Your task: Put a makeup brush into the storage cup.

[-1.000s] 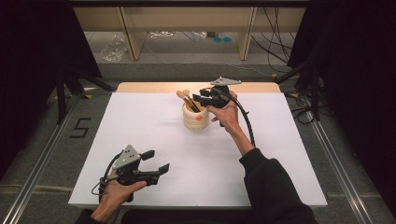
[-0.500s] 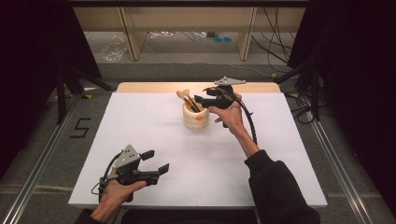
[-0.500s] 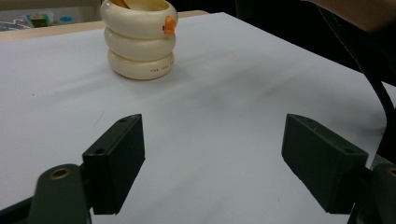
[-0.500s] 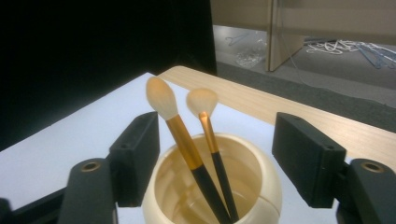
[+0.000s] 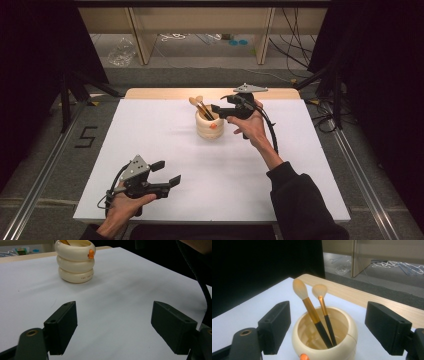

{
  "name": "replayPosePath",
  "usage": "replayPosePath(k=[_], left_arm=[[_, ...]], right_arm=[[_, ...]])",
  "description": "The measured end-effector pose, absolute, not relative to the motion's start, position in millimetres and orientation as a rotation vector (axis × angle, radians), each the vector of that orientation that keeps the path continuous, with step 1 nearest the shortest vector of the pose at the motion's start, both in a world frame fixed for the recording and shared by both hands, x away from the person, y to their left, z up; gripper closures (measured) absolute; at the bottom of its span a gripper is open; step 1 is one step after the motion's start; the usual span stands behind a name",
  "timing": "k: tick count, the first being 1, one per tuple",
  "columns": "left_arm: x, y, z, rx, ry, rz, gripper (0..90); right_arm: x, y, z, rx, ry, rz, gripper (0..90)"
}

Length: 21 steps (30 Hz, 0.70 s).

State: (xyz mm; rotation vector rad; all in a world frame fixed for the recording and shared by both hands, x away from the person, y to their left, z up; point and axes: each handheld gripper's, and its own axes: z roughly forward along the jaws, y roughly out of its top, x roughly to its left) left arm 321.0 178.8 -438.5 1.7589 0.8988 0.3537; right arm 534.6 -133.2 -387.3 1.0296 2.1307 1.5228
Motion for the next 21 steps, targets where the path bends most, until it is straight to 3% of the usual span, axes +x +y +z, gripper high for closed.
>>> replayPosePath(k=[6,21], left_arm=[[318.4,176.4,-438.8,1.742,0.923,0.299,20.8],[321.4,179.0,-438.4,1.760,0.891,0.349,20.1]], right_arm=[[522.1,-139.4,-381.5,1.002,2.128,1.512,19.7],[497.8,-146.5,-376.3,0.960,2.158,1.509,18.3]])
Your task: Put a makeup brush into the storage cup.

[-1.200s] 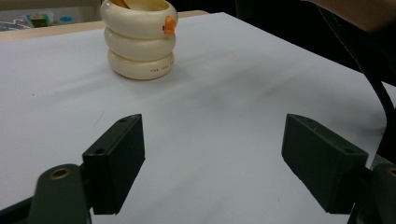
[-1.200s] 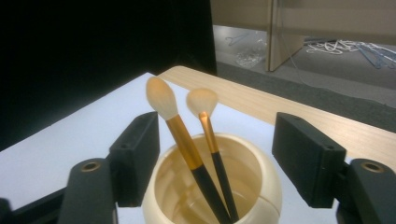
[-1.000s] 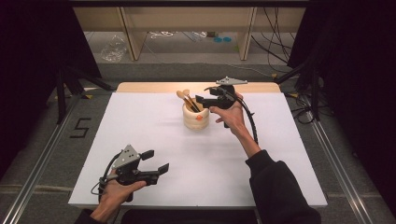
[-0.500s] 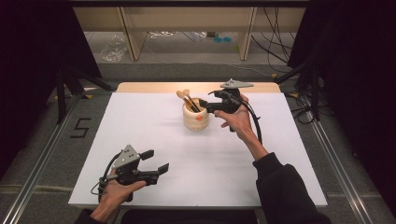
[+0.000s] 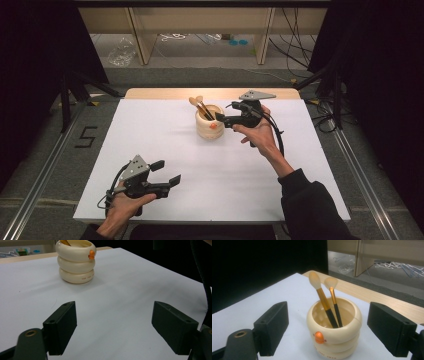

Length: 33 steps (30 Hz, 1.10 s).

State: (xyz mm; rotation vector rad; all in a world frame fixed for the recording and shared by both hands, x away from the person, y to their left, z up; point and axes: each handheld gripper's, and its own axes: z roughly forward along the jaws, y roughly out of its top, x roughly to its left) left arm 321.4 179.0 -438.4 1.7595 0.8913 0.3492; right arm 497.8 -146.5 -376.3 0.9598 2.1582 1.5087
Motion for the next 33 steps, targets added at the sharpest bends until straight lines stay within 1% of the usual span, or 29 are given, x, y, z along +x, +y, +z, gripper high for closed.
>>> replayPosePath(k=[6,8,9,11,12,13,14,27,29,33], left_arm=[[321.4,178.8,-438.4,1.753,0.882,0.341,19.2],[318.7,176.1,-438.9,1.725,0.918,0.295,18.2],[319.1,175.9,-439.2,1.721,0.908,0.281,18.2],[318.4,176.0,-438.7,1.727,0.917,0.289,17.7],[319.4,177.1,-438.6,1.739,0.908,0.313,17.3],[319.5,177.0,-438.8,1.744,0.893,0.302,17.1],[322.3,179.7,-438.4,1.760,0.879,0.370,17.1],[323.7,178.5,-438.7,1.749,0.906,0.366,16.9],[325.2,178.6,-439.2,1.752,0.882,0.361,16.9],[323.6,178.2,-438.6,1.749,0.905,0.365,16.9]], right_arm=[[488.3,-148.9,-375.4,0.974,2.175,1.503,17.9],[485.9,-149.9,-375.8,0.963,2.162,1.509,17.8],[484.7,-150.1,-376.1,0.964,2.164,1.510,17.6],[481.9,-150.6,-376.8,0.963,2.163,1.503,16.9],[480.1,-151.1,-376.8,0.963,2.177,1.505,16.8],[478.8,-151.6,-377.4,0.960,2.182,1.511,16.5],[477.3,-151.6,-378.3,0.967,2.186,1.526,16.4],[458.5,-163.8,-383.7,0.965,2.183,1.532,16.1],[453.9,-165.2,-384.9,0.963,2.193,1.523,16.1],[447.4,-166.6,-388.9,0.955,2.211,1.526,16.1]])
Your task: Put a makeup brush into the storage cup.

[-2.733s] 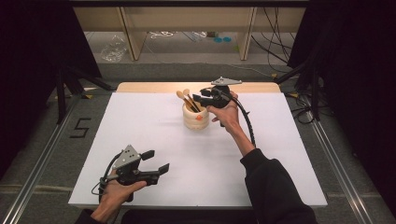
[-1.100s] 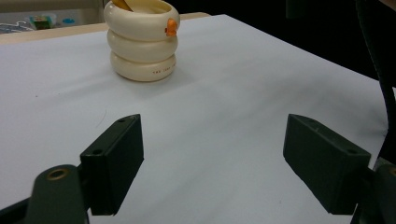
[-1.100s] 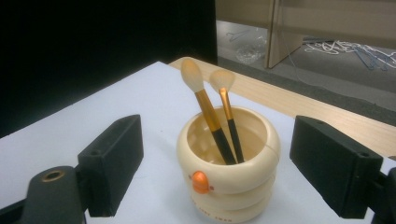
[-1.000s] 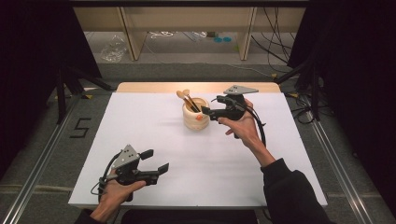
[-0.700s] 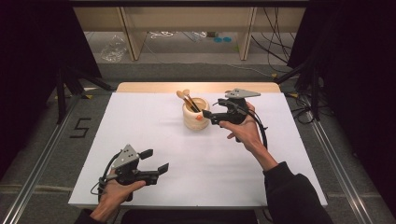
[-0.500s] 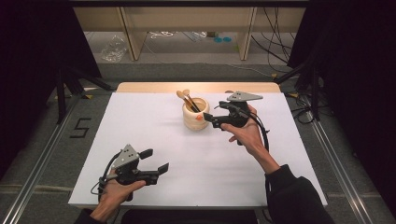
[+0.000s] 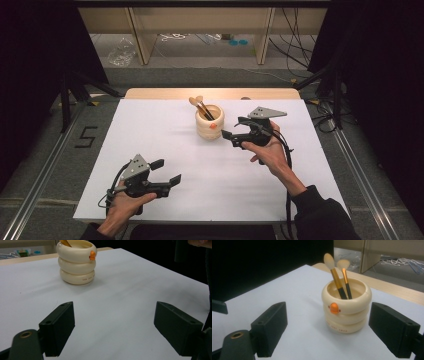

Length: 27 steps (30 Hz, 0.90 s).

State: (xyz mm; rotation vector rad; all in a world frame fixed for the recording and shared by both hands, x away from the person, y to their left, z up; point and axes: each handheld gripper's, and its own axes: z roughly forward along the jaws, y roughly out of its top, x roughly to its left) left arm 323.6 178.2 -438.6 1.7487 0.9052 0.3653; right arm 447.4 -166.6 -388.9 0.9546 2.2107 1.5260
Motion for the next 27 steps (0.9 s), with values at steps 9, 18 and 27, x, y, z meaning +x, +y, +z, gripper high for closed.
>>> replayPosePath(k=[9,18,27], left_arm=[[323.3,179.7,-438.6,1.760,0.886,0.371,16.9],[322.3,179.7,-438.9,1.744,0.890,0.368,16.9],[321.5,179.7,-438.2,1.751,0.896,0.374,17.0]], right_arm=[[437.0,-165.5,-392.5,0.935,2.237,1.504,16.1],[422.1,-166.3,-391.5,0.920,2.239,1.529,16.1],[409.0,-171.8,-396.6,0.916,2.253,1.547,16.1]])
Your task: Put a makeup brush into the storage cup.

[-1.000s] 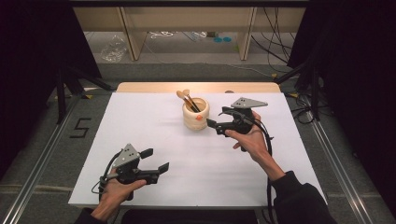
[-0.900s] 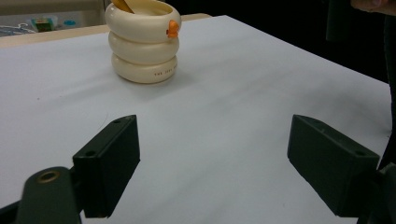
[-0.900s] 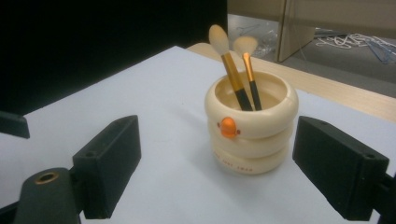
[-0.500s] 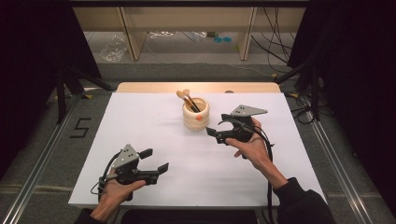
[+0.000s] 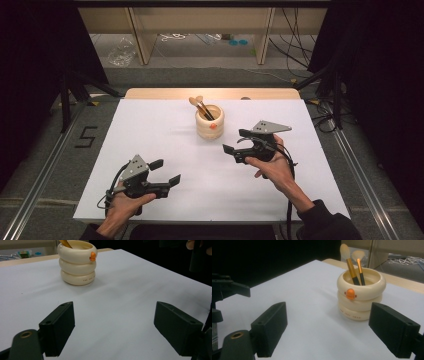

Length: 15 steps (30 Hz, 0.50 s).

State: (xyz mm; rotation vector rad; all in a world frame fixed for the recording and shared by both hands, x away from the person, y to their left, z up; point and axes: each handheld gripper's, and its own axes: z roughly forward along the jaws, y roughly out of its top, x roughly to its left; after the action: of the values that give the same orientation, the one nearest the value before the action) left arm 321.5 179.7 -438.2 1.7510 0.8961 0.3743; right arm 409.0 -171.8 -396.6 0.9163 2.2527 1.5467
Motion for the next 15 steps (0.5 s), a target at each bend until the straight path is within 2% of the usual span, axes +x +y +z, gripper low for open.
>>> replayPosePath(k=[15], left_arm=[[321.5,180.9,-437.6,1.752,0.876,0.389,16.9]], right_arm=[[392.6,-177.8,-403.4,0.899,2.261,1.528,16.1]])
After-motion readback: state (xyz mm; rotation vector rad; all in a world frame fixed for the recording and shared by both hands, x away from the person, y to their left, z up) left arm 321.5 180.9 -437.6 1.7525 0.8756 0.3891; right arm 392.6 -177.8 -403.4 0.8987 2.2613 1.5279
